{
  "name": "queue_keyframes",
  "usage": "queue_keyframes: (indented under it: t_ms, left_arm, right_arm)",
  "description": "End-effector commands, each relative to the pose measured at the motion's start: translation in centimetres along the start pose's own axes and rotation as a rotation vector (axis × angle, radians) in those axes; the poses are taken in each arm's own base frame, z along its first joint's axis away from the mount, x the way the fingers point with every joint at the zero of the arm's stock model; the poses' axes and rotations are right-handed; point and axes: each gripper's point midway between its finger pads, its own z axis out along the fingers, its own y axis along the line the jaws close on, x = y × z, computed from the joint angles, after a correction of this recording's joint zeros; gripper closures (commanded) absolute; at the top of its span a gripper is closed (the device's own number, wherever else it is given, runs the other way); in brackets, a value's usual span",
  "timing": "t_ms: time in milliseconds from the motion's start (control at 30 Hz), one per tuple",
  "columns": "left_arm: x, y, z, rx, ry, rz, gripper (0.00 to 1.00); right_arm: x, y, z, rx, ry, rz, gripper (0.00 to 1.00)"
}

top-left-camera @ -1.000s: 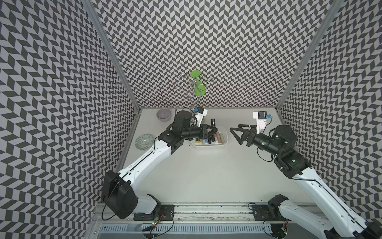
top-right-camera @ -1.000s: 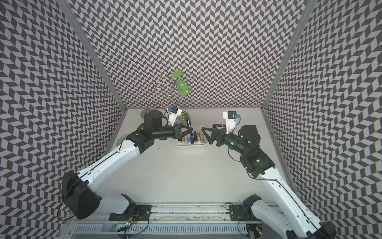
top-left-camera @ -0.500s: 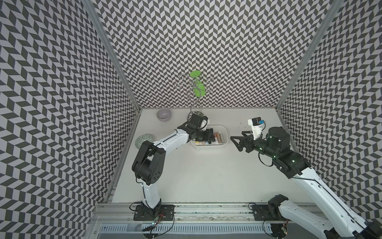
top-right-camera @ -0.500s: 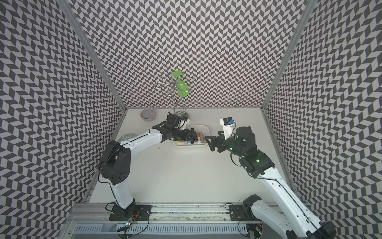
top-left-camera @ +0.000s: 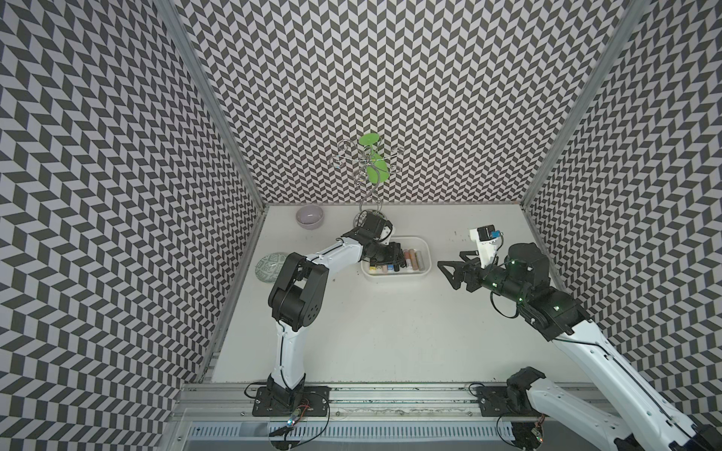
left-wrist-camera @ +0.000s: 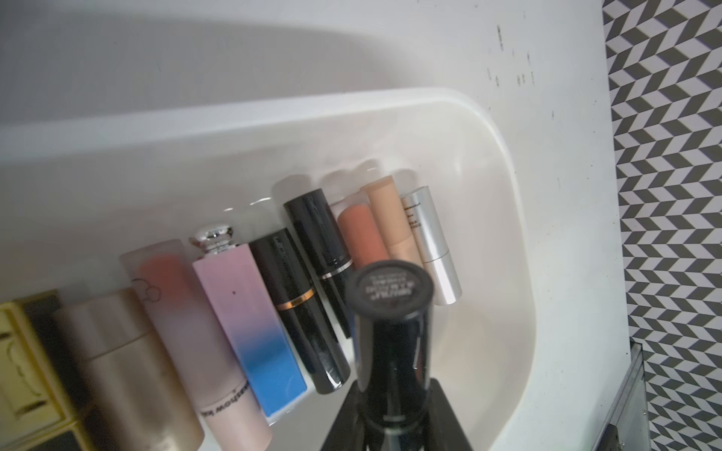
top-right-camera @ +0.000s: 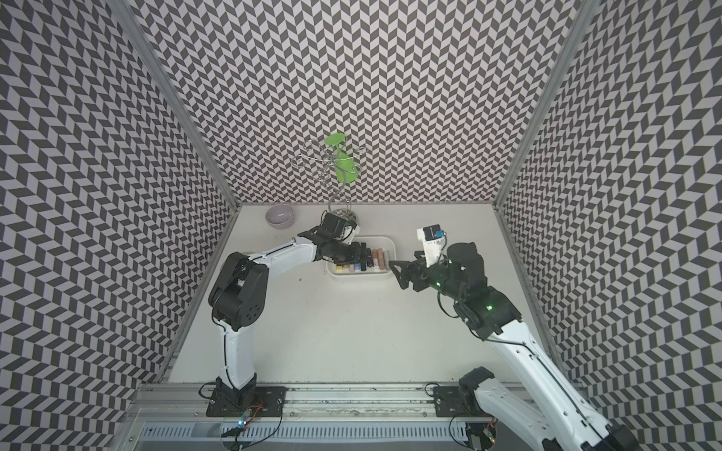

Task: Put the lipstick into the storage box
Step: Place the lipstick in the storage box.

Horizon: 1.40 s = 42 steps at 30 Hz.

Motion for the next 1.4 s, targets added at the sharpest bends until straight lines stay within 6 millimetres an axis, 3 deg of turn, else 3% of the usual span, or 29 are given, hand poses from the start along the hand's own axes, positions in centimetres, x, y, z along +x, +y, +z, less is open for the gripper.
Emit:
queue_keyframes:
  t_ms: [0,167,367,533,733,1067,1200,1367]
  left_arm:
    - [0.1,0.0,0.3,0.005,0.020,0.002,0.81]
    - [0.7,0.4,0.8,0.004,0.041,-0.009,0.80]
    - [0.8,0.5,0.8,-0.004,0.045,-0.012,0.63]
    - [0.9,0.7,0.8,-0.009,0.050,-0.012,0.60]
    - [-0.4,0.5,-0.4,-0.018,0.012,-0.009,0.57]
    - [-4.1,-3.7,-2.6,0.114,-0.059,0.007,0.53]
    - [-3.3,-4.5,-1.9,0.185,-0.016,-0.010,0.53]
    - [-1.5,-3.7,-0.6,0.195,0.035,-0.030,0.53]
  right_arm:
    - [-0.5,-0.1,-0.6,0.011,-0.032,-0.010,0.06]
    - [-0.5,-0.1,-0.6,0.010,-0.035,0.000,0.06]
    - [-0.4,0.0,-0.6,0.003,-0.040,0.014,0.06]
    - [-0.4,0.0,-0.5,-0.005,-0.045,0.021,0.06]
    - [-0.5,0.1,-0.3,-0.014,-0.045,0.024,0.06]
    - [-0.2,0.2,-0.1,-0.022,-0.040,0.029,0.06]
    - [-0.1,0.1,-0.1,-0.020,-0.039,0.029,0.06]
    - [-0.1,0.1,0.0,-0.022,-0.041,0.033,0.06]
